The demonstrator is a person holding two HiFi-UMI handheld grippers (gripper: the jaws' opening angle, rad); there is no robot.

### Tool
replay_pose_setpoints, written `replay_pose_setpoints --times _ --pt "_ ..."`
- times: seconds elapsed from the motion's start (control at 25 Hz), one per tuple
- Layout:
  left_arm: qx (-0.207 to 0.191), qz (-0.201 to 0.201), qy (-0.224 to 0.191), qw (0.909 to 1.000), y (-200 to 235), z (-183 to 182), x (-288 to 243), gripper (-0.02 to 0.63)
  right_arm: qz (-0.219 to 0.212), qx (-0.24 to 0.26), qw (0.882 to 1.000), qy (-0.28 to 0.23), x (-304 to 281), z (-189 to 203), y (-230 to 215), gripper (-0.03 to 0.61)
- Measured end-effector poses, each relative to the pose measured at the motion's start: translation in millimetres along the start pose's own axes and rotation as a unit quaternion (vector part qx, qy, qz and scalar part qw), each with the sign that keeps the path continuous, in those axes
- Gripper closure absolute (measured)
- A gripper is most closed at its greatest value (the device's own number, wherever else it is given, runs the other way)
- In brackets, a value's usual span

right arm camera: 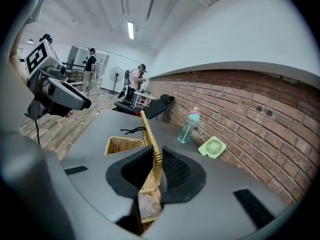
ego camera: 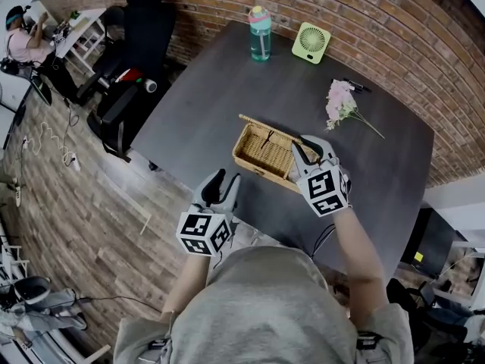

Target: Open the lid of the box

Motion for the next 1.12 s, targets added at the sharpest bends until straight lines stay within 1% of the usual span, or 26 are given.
replay_pose_setpoints --times 0.32,0.8,1.12 --pt "0.001 -0.002 0.002 1.0000 3.5 -1.9 -6.4 0.443 0.005 -0.021 1.000 -0.006 -9.8 -2.1 -22.1 0.525" --pt "0.005 -0.007 0.007 0.9999 2.3 1.2 -17.8 0.445 0.016 -0.070 0.997 -0.023 -24.2 4.6 -53.0 0.525" --pt "0.007 -0.008 0.017 0.9998 1.6 3.8 -21.8 0.445 0.022 -0.077 0.997 -0.021 -33.4 9.2 -64.6 0.523"
Point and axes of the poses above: the fingertips, and each gripper's own axes: x backward along the fingers, y to its left, z out of its underside, the point moved 2 cm from there along x, backward along the fingers, and after that the axes turned 4 degrees about -z, right-handed, at the moved point
